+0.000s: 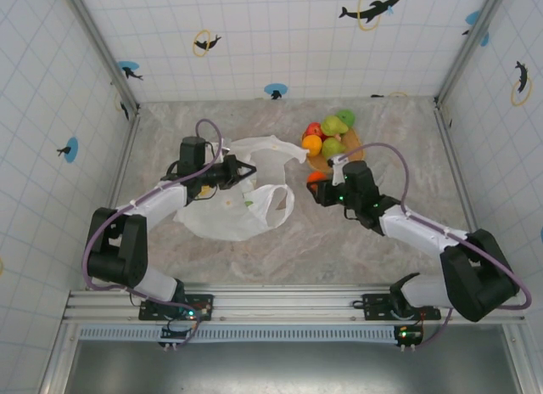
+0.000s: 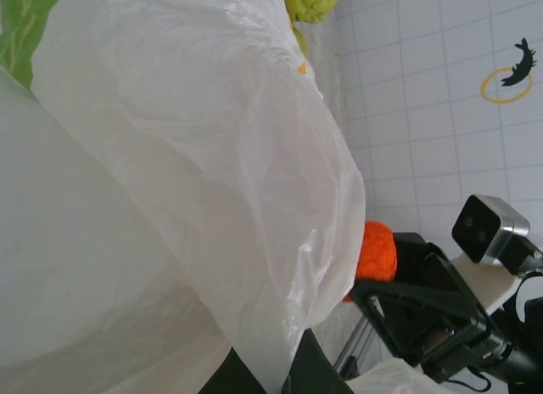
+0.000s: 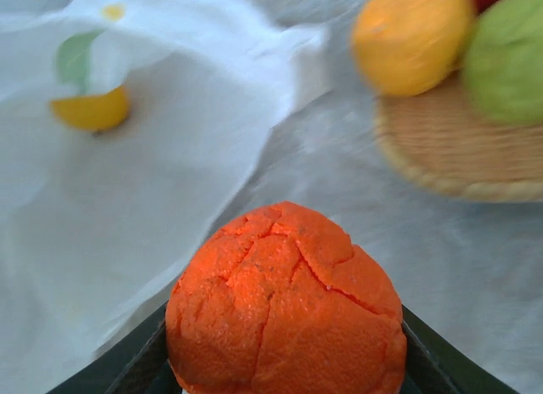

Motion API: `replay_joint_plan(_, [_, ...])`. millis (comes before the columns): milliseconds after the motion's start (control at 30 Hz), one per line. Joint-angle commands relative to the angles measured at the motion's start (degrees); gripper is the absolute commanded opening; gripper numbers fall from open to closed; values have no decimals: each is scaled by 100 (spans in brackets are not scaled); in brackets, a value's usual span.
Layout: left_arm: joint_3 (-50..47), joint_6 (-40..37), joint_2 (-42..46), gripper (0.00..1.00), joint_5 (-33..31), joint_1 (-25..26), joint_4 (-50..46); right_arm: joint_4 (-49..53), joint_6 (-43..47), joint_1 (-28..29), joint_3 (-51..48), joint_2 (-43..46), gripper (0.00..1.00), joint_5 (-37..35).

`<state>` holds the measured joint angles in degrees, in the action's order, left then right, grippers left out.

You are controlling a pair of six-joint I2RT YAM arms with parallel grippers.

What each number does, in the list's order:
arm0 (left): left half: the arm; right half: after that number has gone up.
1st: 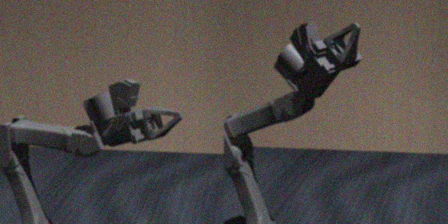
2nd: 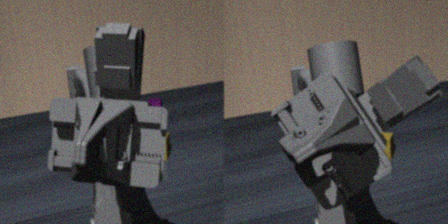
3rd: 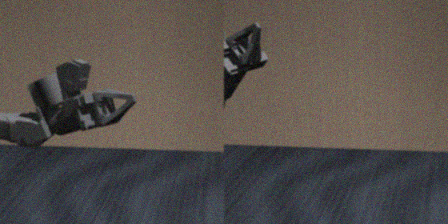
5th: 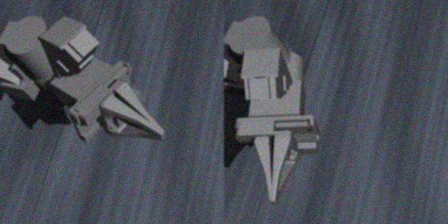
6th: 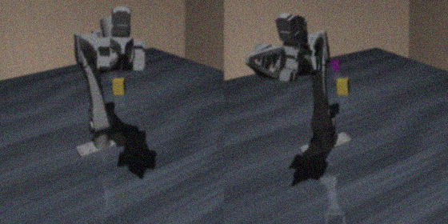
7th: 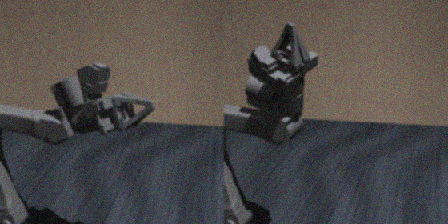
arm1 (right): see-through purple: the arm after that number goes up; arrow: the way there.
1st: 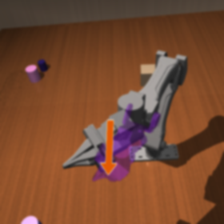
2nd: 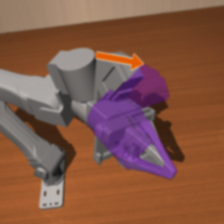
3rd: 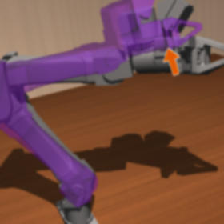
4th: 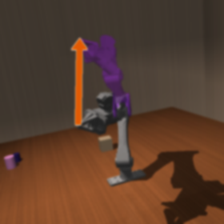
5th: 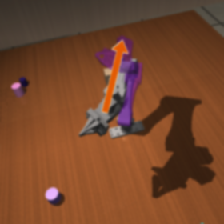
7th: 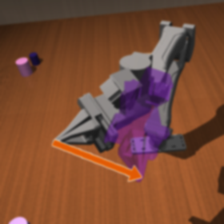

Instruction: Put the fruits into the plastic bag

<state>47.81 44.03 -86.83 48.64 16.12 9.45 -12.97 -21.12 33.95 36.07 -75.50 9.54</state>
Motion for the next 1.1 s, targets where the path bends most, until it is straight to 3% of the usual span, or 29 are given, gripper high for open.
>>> replay_joint_plan(0, [49, 114, 245, 0, 323, 203, 228, -615, 35, 177, 159, -145, 52, 365])
replay_joint_plan(233, [201, 29, 393, 0, 652, 662, 228, -646, 171, 199, 143, 2, 53, 344])
replay_joint_plan(500, [157, -306, 340, 0, 627, 700, -79, -831, 178, 229, -160, 66, 53, 437])
replay_joint_plan(867, [30, -292, 250, 0, 519, 698, -29, -1389, -655, 899, 182, -1031, 54, -74])
replay_joint_plan(1067, [-9, -237, 202, 0, 450, 700, 78, -1129, -1351, 1206, 782, -1850, 55, -355])
